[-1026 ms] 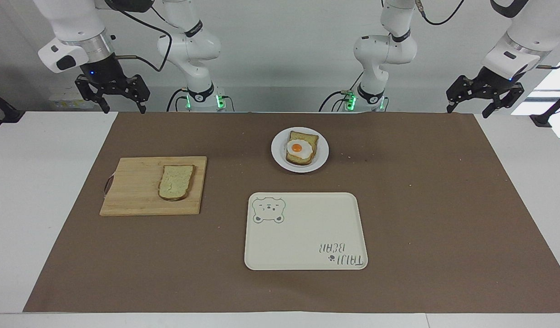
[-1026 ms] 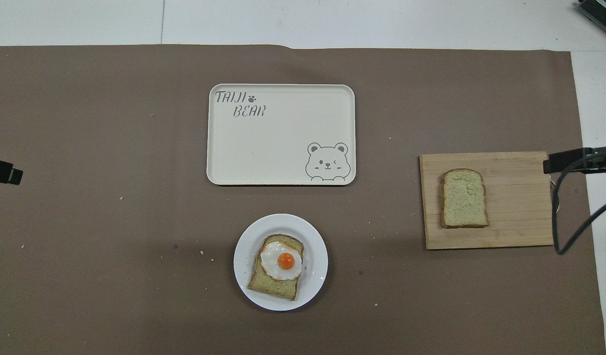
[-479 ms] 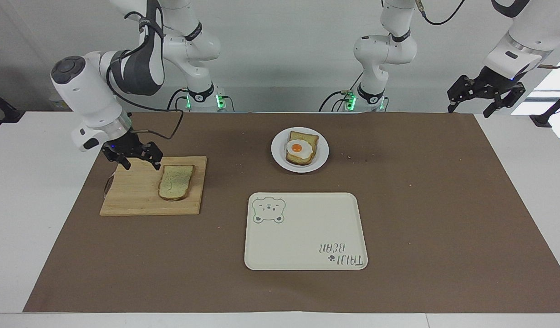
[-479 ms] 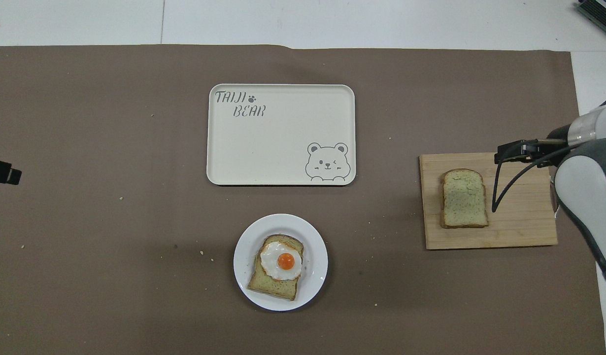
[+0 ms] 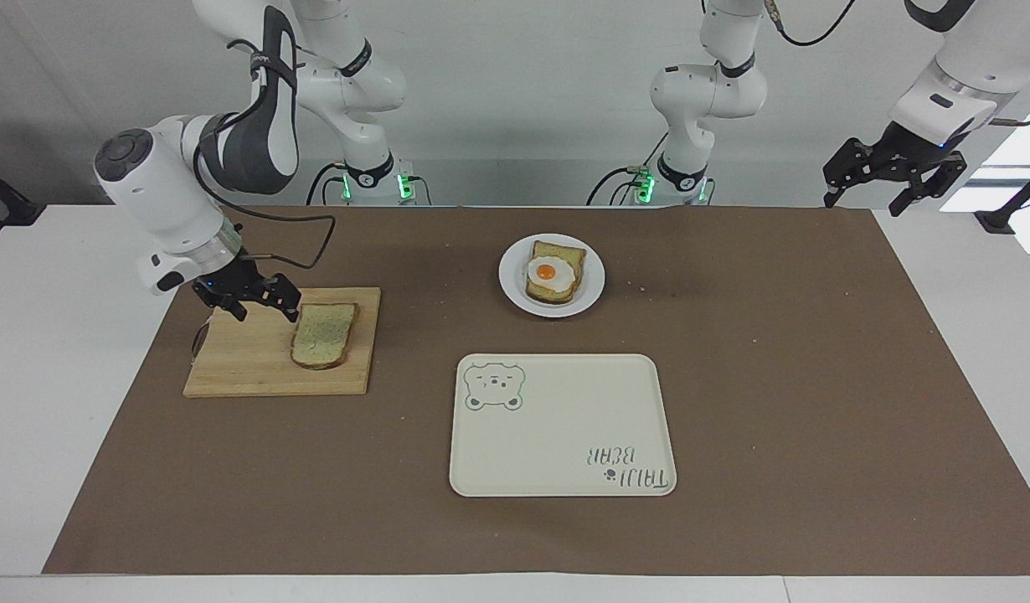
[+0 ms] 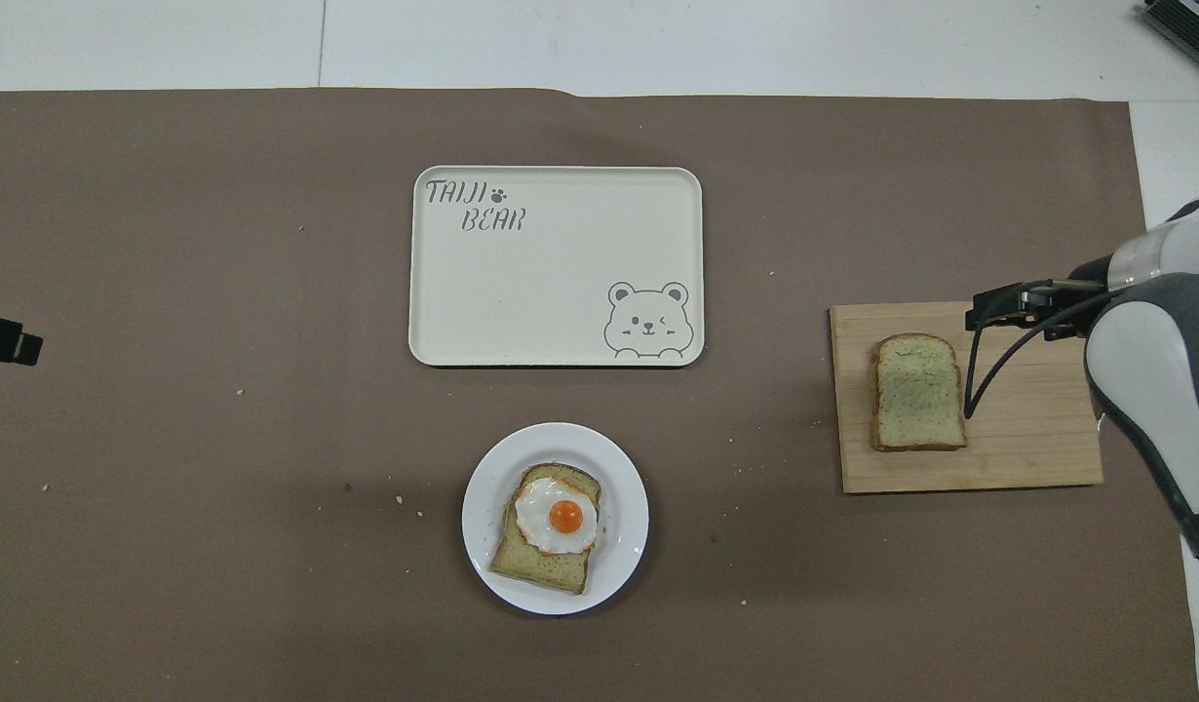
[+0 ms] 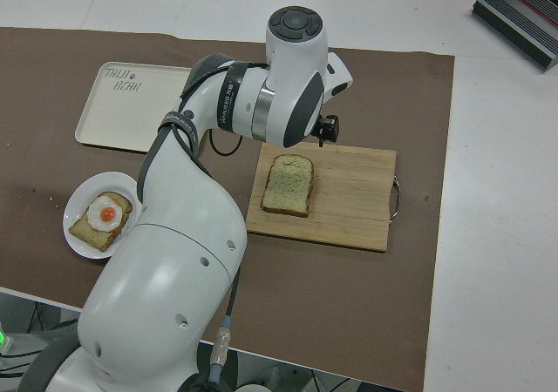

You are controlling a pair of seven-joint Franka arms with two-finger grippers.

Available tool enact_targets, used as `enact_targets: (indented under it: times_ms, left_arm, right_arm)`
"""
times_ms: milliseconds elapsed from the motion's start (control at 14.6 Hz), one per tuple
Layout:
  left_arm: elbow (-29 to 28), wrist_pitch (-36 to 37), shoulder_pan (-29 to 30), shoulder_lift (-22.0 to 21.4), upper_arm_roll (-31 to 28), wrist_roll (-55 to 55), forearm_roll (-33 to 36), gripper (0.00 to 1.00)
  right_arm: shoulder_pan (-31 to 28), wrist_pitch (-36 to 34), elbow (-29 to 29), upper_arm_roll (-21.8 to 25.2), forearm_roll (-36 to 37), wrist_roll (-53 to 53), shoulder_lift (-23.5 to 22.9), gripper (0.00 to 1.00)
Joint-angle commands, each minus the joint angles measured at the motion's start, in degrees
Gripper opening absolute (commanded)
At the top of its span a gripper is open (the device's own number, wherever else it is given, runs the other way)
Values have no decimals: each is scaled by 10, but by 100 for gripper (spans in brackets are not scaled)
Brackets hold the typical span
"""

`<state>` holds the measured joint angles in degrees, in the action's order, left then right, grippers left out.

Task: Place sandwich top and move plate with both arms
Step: 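Reach the right gripper over the bread slice on the cutting board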

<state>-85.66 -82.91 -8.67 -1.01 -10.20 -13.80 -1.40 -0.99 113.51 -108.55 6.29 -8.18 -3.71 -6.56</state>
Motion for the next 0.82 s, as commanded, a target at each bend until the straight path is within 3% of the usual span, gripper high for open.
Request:
enact_targets:
  times_ms: [0, 205, 547, 753]
  left_arm:
    - [-13, 0, 0, -14, 0, 5, 5, 100]
    - [-13, 0, -1, -14, 0, 5, 5, 100]
    - [-13, 0, 0, -14, 0, 7, 5, 100]
    - [-13, 0, 0, -14, -1, 9, 5, 100]
  right_arm:
    - [-14, 11, -27, -4, -21, -40, 10, 100]
    - [-28, 38, -54, -4, -60, -75, 7, 100]
    - [-28, 80, -94, -4, -61, -113, -4, 100]
    - [-21, 113, -98, -4, -61, -124, -38, 100]
